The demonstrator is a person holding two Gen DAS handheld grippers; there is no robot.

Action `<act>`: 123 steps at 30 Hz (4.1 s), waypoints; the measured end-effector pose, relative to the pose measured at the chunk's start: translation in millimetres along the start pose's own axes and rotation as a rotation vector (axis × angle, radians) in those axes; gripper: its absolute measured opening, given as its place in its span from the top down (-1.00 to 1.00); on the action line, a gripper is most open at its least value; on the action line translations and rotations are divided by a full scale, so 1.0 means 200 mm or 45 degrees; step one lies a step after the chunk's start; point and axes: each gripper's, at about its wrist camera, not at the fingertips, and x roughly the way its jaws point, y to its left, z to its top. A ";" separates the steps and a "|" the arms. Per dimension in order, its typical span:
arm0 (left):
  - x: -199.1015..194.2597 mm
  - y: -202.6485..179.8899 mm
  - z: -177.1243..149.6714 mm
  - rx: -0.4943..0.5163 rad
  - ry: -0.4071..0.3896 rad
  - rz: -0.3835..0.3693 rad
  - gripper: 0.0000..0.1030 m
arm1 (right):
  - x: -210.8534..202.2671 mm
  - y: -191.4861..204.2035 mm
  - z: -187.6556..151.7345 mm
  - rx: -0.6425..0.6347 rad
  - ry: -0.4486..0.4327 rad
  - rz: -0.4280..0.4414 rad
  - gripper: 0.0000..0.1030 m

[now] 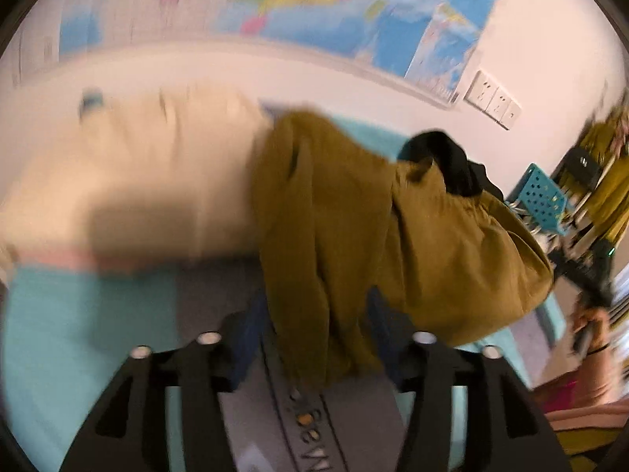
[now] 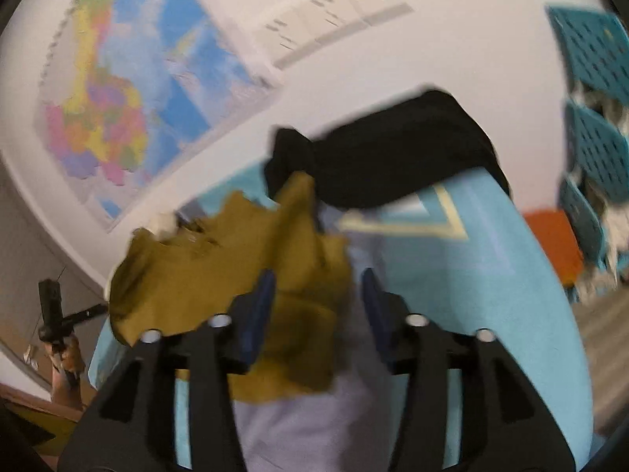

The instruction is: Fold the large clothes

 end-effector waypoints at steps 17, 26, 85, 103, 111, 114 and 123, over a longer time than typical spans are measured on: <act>0.60 -0.46 0.23 0.373 0.259 0.176 0.37 | 0.79 0.53 0.05 -0.498 0.441 -0.134 -0.05; 0.54 -0.33 0.41 0.178 0.173 0.080 0.94 | 0.57 0.67 0.31 -0.554 0.071 -0.116 0.96; 0.48 -0.21 0.13 0.199 0.115 0.144 -0.20 | 0.12 -0.03 -0.11 -0.033 0.054 -0.299 0.92; 0.31 -0.28 -0.04 0.237 0.109 0.132 -0.29 | 0.34 0.21 -0.11 -0.229 0.166 -0.209 0.36; 0.26 -0.31 -0.06 0.215 0.102 0.185 -0.34 | 0.23 0.38 -0.08 -0.314 0.071 -0.170 0.06; 0.25 -0.31 -0.06 0.209 0.097 0.190 -0.35 | 0.19 0.52 -0.07 -0.395 0.050 -0.071 -0.05; 0.29 -0.30 -0.07 0.192 0.108 0.203 -0.40 | 0.56 0.72 -0.18 -0.540 0.257 0.009 -0.09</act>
